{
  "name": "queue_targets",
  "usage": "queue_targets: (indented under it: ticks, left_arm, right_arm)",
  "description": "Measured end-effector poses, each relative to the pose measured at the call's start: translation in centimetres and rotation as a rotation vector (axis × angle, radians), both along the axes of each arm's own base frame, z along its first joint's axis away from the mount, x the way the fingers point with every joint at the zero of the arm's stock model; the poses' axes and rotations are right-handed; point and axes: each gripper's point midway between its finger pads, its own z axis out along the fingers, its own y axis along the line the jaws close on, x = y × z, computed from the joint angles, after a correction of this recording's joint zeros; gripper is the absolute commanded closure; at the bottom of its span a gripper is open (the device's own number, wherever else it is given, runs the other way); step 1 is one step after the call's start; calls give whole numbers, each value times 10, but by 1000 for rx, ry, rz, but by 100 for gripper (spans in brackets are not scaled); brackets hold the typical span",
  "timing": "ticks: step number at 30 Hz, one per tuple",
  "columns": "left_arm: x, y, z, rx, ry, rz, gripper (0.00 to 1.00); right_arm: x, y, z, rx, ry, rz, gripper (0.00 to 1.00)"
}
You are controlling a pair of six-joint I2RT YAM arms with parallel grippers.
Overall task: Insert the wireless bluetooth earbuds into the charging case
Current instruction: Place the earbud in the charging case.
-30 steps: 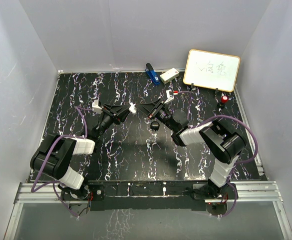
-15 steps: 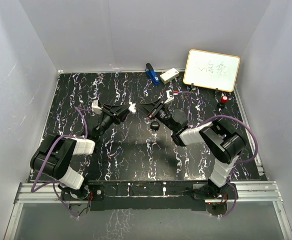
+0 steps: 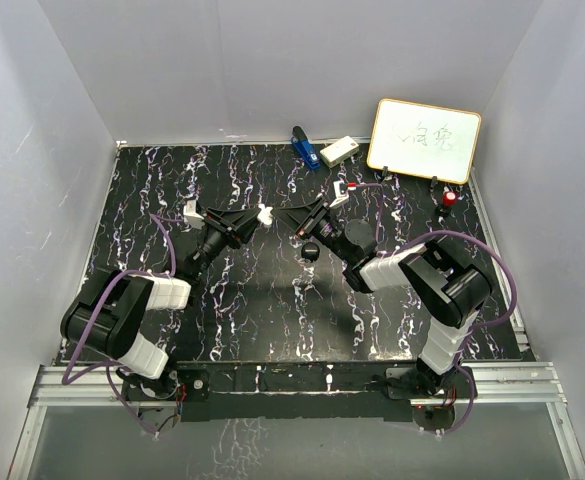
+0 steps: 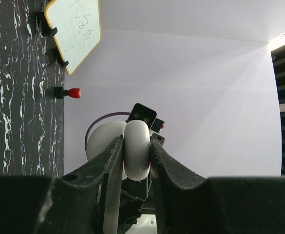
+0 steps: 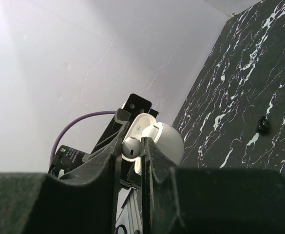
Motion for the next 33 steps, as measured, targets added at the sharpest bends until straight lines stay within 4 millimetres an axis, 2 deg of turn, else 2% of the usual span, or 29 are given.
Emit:
queue_targets:
  ticks: [13, 33]
  left_arm:
    - [0, 0, 0, -1, 0, 4, 100]
    - [1, 1, 0, -2, 1, 11, 100]
  right_arm:
    - [0, 0, 0, 0, 1, -2, 86]
    - [1, -1, -1, -4, 5, -7, 78]
